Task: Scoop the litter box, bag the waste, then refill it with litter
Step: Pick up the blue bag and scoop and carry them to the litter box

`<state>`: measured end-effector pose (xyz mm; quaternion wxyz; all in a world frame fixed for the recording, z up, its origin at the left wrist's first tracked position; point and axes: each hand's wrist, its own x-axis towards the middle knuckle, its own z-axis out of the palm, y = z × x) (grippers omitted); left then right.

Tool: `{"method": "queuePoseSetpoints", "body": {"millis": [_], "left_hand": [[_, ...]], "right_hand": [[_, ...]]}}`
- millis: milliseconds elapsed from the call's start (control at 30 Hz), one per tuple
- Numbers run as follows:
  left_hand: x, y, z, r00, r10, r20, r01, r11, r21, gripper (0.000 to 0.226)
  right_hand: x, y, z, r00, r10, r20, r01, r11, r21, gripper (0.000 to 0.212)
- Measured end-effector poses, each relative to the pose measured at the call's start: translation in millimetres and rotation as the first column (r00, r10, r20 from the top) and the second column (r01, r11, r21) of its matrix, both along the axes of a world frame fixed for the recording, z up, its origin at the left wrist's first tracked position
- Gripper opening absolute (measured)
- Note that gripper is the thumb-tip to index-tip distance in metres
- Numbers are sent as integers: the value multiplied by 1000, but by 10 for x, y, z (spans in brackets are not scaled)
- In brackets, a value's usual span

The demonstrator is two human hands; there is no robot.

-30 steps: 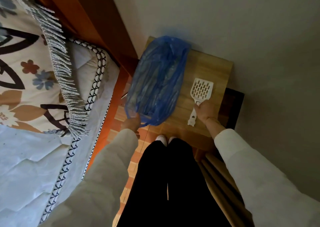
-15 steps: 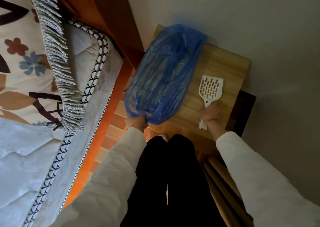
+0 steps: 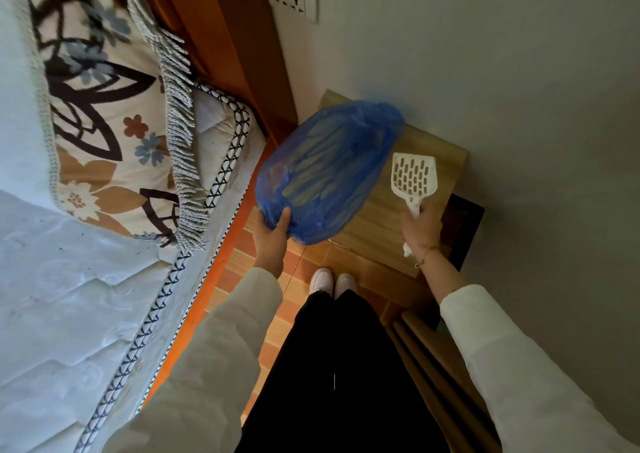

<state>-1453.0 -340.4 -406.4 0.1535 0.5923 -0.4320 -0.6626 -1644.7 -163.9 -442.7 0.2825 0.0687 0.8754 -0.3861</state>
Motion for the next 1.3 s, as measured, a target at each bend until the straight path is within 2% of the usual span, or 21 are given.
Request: {"method": "queuePoseSetpoints", "body": {"millis": [167,300,400,533,700,800,1000,1167,1300], "left_hand": [[111,-11,529,998,-52,-42,48,996,-73,26],[257,-19,933,993,-93,-71,82,985,-149,39],[408,-32,1176,990,-94,-107,75,982,-171,36],[642,7,1471,983,-57,-173,19,976,-217,15],[960,190,1767,979,28,-202,-82,961,-265,17],[1156,369,1881,967,117,-225,-179,943,-281,28],[1542,872,2024,911,325,-254,-394,869,-301,39],[1858,1317,2078,830,485,-276,-554,775,-304,26],[2114,1644,2133,739,600,-307,-674,674,-303,25]], "right_hand": [[94,-123,664,996,86,16,-84,990,-116,22],[219,-201,1138,988,155,8,-152,975,-164,20],[336,-252,1420,974,225,5,-221,959,-177,16],[488,-325,1688,945,328,19,-316,923,-218,16],[638,-418,1935,887,461,19,-441,858,-263,13],[703,-488,2095,842,539,13,-515,812,-272,17],[872,-579,2288,715,699,-30,-665,665,-340,11],[1131,-691,2420,534,835,-131,-816,468,-340,16],[1443,-815,2484,399,907,-132,-880,339,-332,13]]}}
